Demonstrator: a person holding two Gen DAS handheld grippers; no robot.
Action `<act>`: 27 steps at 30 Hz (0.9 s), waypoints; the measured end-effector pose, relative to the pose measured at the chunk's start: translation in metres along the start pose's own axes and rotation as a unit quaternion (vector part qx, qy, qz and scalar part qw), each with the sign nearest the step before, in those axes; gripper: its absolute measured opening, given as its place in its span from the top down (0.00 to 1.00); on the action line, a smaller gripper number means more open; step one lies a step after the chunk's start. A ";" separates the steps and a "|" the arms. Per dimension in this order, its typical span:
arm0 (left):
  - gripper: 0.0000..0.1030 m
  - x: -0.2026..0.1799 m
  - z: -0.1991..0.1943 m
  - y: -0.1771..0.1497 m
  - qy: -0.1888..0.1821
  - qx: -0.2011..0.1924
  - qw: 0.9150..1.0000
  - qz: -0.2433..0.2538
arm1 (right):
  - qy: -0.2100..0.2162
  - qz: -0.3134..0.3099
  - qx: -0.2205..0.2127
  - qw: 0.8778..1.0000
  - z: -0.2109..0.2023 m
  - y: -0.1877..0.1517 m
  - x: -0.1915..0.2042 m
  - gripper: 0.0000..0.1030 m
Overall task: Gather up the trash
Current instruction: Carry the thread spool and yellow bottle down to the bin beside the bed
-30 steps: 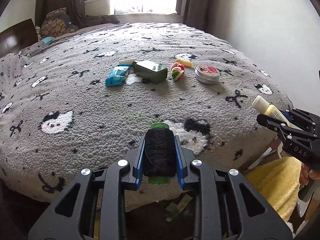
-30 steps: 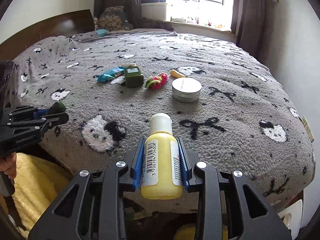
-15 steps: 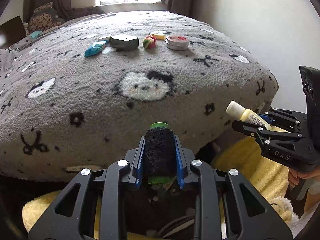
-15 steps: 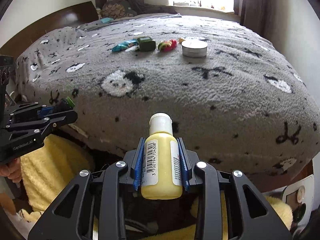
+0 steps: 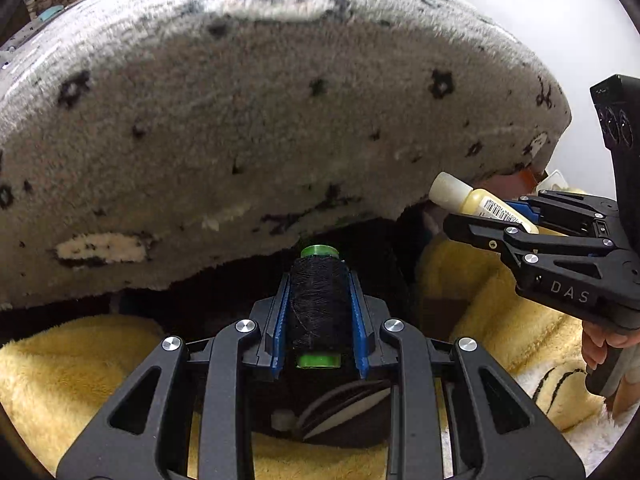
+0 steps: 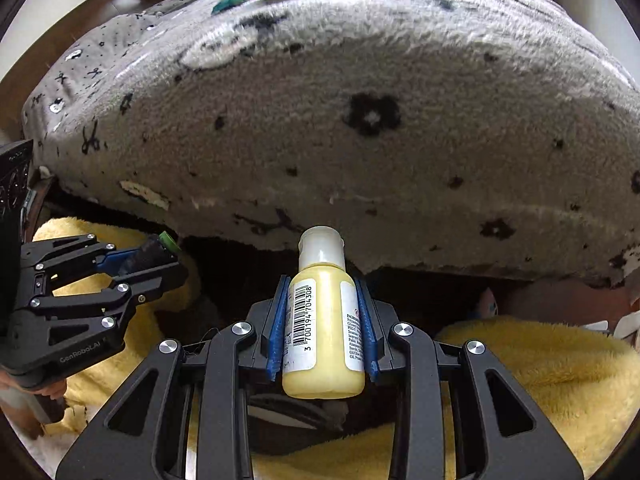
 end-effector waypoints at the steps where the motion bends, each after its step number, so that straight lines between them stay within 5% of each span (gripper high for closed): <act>1: 0.76 0.001 0.004 -0.002 0.000 0.005 1.000 -0.001 | 0.001 0.001 0.007 1.000 0.004 -0.002 0.000 0.69; 15: 0.76 0.010 0.066 -0.035 -0.025 0.094 0.995 -0.019 | 0.019 0.013 0.091 0.996 0.055 -0.022 -0.001 0.69; 27: 0.72 0.013 0.085 -0.041 -0.048 0.120 0.991 -0.024 | 0.022 0.017 0.103 0.994 0.070 -0.018 0.005 0.67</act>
Point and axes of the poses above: each gripper's, at about its wrist camera, not at the fingertips, and z roughly the way its jaws point, x to its left, y to its top, the point moved 9 cm from there along z, roughly the way its jaws point, and after that the axes turned 8 degrees about -y, right-handed, at the moved point
